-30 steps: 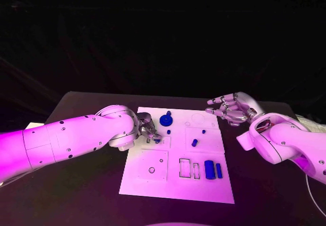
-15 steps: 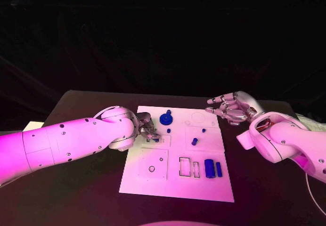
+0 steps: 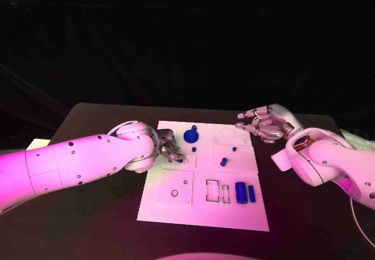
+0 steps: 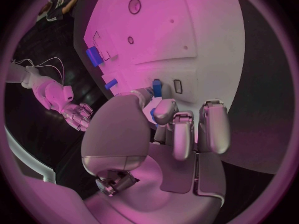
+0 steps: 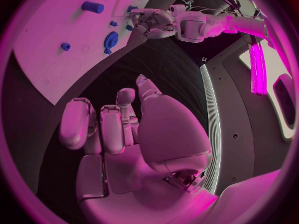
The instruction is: Assemble the parts on the task board
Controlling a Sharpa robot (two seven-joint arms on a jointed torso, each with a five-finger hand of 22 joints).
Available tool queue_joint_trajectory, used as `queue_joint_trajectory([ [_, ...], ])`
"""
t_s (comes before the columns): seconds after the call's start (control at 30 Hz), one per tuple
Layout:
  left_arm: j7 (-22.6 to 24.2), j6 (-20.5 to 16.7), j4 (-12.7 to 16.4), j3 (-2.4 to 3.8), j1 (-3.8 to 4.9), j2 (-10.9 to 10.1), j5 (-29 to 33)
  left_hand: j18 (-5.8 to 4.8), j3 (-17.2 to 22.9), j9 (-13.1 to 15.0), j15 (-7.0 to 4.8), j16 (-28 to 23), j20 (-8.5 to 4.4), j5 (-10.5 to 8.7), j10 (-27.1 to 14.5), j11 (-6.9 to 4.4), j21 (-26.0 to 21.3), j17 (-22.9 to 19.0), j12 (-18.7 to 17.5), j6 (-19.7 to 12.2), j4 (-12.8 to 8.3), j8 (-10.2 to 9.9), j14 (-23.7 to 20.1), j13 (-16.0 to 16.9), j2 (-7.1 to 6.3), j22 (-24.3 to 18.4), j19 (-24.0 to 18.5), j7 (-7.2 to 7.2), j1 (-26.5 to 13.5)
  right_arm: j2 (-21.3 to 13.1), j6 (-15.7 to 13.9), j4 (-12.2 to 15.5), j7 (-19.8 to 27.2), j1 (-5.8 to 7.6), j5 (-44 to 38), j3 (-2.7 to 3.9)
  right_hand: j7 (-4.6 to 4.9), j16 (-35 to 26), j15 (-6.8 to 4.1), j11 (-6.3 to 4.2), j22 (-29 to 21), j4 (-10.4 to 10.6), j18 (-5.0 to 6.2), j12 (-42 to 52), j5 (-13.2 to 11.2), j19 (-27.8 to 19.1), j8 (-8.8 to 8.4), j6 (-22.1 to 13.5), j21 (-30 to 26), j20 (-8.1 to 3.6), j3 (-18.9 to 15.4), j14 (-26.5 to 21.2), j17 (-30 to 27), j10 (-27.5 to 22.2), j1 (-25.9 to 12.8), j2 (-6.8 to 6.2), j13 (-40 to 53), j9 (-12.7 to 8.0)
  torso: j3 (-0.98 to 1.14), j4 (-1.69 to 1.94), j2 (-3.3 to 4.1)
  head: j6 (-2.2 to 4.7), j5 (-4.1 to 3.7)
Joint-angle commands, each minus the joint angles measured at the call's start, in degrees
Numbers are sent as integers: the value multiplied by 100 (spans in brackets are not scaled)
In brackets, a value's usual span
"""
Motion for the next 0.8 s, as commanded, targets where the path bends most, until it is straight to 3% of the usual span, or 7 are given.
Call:
queue_joint_trajectory([
  [0.03, -45, 314, -6, -8, -8, 6, -40, -66, 812, 7, -20, 17, -15, 19, 37, -18, 17, 1509, 23, 40, -786, 24, 602, 5, 29, 7, 30, -41, 22, 10, 84, -2, 43, -7, -84, 0, 22, -33, -24, 0, -8, 21, 102, -18, 20, -45, -16, 36, -29, -10, -13, 242, -10, -58, -29, 44, -5, 3, 2, 1, 1, -5, 5],
  [0.47, -58, 411, -50, -8, -8, 41, 99, -63, 833, 16, -19, 17, -15, 16, 33, -14, 8, 1509, 13, 43, -784, 27, 602, -6, 26, -6, 23, -38, -7, 11, 100, 2, 39, -9, -85, -1, 22, -33, -24, 0, -8, 21, 102, -18, 20, -45, -16, 36, -29, -10, -13, 242, -10, -58, -29, 44, -5, 3, 2, 9, -4, -19, 2],
  [0.8, -65, 429, -156, -9, -5, 152, 261, -68, 726, 106, -35, 17, -27, -10, 45, -34, 18, 1509, 21, 124, -541, 69, 602, -3, 46, 27, 41, -73, -523, -2, 84, 16, 22, -9, -87, -1, 23, -37, -23, 1, -18, 36, 103, -22, 21, -48, -17, 37, -37, -9, -23, 241, -11, -62, -42, 50, -12, 3, 1, 7, -4, -38, 7],
])
